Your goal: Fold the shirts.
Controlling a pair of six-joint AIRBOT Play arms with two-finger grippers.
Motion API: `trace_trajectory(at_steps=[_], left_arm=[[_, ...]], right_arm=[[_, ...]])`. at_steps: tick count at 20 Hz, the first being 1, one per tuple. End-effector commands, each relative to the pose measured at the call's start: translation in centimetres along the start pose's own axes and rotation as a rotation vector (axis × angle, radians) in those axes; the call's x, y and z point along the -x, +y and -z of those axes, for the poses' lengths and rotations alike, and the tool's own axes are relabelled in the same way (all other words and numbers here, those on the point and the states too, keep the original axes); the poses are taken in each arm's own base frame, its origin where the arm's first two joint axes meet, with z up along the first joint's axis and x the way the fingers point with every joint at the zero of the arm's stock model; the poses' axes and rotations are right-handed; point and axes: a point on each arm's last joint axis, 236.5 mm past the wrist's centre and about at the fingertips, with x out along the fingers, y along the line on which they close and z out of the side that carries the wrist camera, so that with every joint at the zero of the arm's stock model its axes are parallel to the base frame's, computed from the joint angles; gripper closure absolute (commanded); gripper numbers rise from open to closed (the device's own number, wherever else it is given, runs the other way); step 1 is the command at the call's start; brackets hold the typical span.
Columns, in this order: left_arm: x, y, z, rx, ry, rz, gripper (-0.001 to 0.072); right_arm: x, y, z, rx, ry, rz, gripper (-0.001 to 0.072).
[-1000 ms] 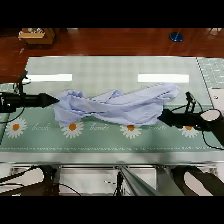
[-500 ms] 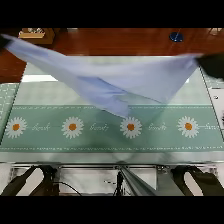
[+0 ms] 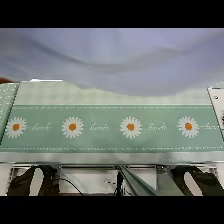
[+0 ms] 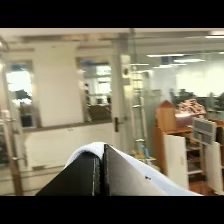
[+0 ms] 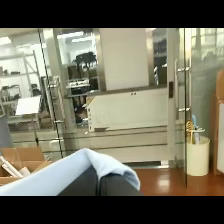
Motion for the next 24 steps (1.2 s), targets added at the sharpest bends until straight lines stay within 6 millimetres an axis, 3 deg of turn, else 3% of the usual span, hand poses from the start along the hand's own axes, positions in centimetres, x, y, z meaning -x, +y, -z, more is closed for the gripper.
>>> trace_trajectory(at_steps=[1, 7, 10, 12, 16, 19, 22, 24], left_arm=[[4.7, -1.3, -1.6, -0.007, 0.062, -0.116, 0.0686], [10.8, -2.7, 7.2, 0.002, 0.538, -0.171, 0.0686], [12.1, -2.0, 12.6, 0.054, 0.783, -0.149, 0.0686], [11.8, -0.9, 16.4, 0.103, 0.906, -0.117, 0.0686], [10.3, 2.6, 27.1, 0.273, 1.136, -0.099, 0.0686], [8.8, 3.8, 35.6, 0.469, 1.244, -0.072, 0.0687], [5.6, 3.7, 42.3, 0.557, 1.277, -0.009, 0.0687], [2.1, 3.4, 45.8, 0.572, 1.252, 0.015, 0.0687]], right_arm=[[4.2, 0.4, 0.4, 0.028, 0.113, 0.043, 0.0695], [10.6, -3.6, 10.2, 0.071, 0.615, 0.236, 0.0695], [10.2, -4.4, 13.4, 0.116, 0.753, 0.220, 0.0696], [8.9, -5.5, 17.5, 0.101, 0.892, 0.218, 0.0696], [5.4, -9.2, 29.4, 0.089, 1.256, 0.209, 0.0696], [0.8, -12.0, 36.3, 0.072, 1.372, 0.211, 0.0695], [-4.6, -13.0, 42.0, 0.026, 1.387, 0.159, 0.0695], [-7.4, -13.2, 45.6, 0.000, 1.383, 0.108, 0.0695]])
